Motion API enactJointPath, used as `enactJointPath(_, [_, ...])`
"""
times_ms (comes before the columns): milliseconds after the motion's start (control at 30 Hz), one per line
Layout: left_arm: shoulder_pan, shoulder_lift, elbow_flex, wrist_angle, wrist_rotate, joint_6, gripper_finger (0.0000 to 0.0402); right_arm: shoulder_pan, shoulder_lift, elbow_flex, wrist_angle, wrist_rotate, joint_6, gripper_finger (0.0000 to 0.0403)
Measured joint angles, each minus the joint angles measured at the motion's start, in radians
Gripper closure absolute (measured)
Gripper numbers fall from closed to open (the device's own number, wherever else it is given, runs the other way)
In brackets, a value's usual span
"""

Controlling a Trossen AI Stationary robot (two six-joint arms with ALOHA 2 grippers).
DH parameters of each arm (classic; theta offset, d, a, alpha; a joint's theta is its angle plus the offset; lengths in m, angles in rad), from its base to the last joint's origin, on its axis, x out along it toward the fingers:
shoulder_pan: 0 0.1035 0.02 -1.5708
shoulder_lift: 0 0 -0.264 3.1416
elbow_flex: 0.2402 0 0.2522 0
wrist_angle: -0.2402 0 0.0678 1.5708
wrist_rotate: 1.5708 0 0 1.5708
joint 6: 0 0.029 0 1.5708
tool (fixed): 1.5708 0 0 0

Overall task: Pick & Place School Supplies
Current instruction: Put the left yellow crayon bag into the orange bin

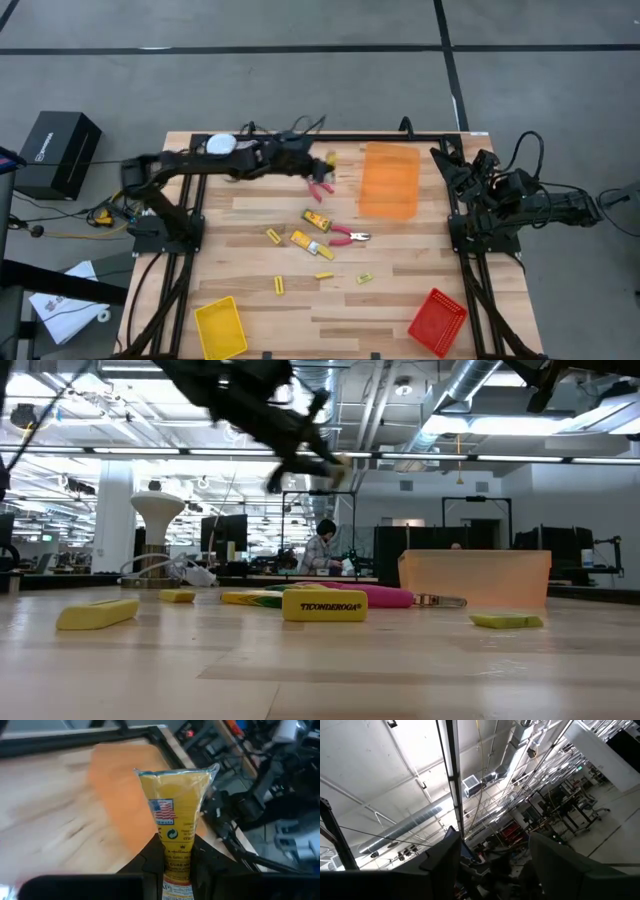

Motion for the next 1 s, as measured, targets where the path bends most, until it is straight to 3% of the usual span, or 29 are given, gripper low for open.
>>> enactJointPath(400, [0.007,0.391,0.456,0.011,0.166,0.104,0.0354,0.0,0.0,0.0,-0.002,-0.001,0.0,0.0178])
enactJointPath(900, [0.004,0.657,0.661,0.062,0.301,0.101,0.0353,0.0,0.0,0.0,-0.008,0.0,-0.002,0.0178])
enactJointPath(1000, [0.004,0.673,0.686,0.077,0.309,0.086,0.0318,0.0,0.0,0.0,-0.008,0.001,-0.002,0.0178])
